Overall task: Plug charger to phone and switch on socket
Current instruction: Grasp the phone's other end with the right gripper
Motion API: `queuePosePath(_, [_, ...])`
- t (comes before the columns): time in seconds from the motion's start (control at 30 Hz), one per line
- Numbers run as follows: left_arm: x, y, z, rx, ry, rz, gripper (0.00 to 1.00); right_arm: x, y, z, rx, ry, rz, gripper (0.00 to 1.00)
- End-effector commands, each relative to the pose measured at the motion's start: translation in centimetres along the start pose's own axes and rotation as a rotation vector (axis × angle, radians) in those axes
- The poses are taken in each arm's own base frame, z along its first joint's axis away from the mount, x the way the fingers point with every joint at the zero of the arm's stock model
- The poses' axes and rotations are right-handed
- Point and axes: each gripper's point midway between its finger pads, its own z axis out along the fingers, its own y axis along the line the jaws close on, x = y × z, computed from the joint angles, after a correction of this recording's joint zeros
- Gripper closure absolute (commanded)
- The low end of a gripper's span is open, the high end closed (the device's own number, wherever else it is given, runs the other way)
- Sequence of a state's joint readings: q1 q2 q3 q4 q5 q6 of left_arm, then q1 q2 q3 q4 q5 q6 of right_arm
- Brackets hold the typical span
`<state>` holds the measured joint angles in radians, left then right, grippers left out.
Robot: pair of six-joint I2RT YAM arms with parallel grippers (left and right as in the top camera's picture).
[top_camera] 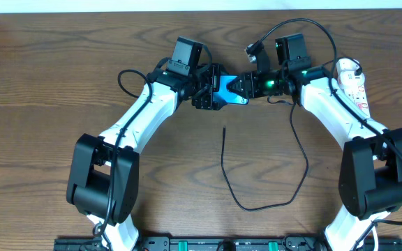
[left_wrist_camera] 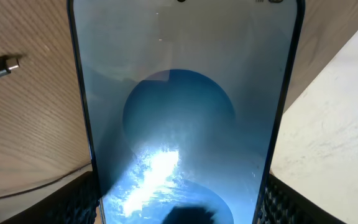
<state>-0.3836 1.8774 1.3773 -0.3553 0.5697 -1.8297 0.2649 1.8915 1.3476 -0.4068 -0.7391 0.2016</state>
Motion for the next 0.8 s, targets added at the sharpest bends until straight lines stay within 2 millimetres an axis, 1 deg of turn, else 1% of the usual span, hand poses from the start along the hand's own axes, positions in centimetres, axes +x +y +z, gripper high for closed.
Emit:
queuePosePath(0.0, [1.5,-0.8,-1.1,0.031,0.028,0.001,0.93,-0.4,0.3,0.2,0.003,-0.003,-0.015,0.74])
queuePosePath(0.07, [1.5,-0.8,-1.1,0.031,0.028,0.000,0.93,-0.4,0.3,0.2,0.002,-0.003,-0.017,0.78])
queuePosePath(0.23, [1.5,-0.8,-1.1,0.031,0.028,0.000,0.93,-0.3,0.4,0.3,0.001,0.000,-0.019,0.84])
queuePosePath(0.27, [1.5,-0.8,-1.1,0.031,0.028,0.000,0.93,-0.3,0.4,0.3,0.000,0.000,-0.019,0.86])
queuePosePath(0.33, [1.5,-0.8,-1.1,0.031,0.028,0.000,0.93,-0.3,0.4,0.3,0.001,-0.001,-0.018,0.97])
queuePosePath(0.37, [1.5,-0.8,-1.1,0.031,0.028,0.000,0.93,-0.3,0.4,0.3,0.001,-0.001,-0.020,0.99])
queuePosePath(0.63, [1.5,-0.8,-1.1,0.031,0.028,0.000,0.92,-0.3,0.4,0.3,0.001,-0.002,-0.029,0.99])
queuePosePath(0.67, [1.5,-0.8,-1.1,0.031,0.028,0.001,0.91,-0.4,0.3,0.2,0.002,-0.003,-0.029,0.99])
queuePosePath(0.7, [1.5,-0.8,-1.1,0.031,0.028,0.003,0.83,-0.4,0.2,0.2,0.008,-0.006,-0.027,0.99])
queuePosePath(0.73, [1.4,-0.9,-1.2,0.033,0.027,0.013,0.59,-0.7,-0.6,-0.1,0.037,-0.017,-0.021,0.99])
queuePosePath(0.77, [1.4,-0.9,-1.3,0.034,0.031,0.021,0.50,-0.9,-1.2,-0.3,0.059,-0.025,-0.017,0.99])
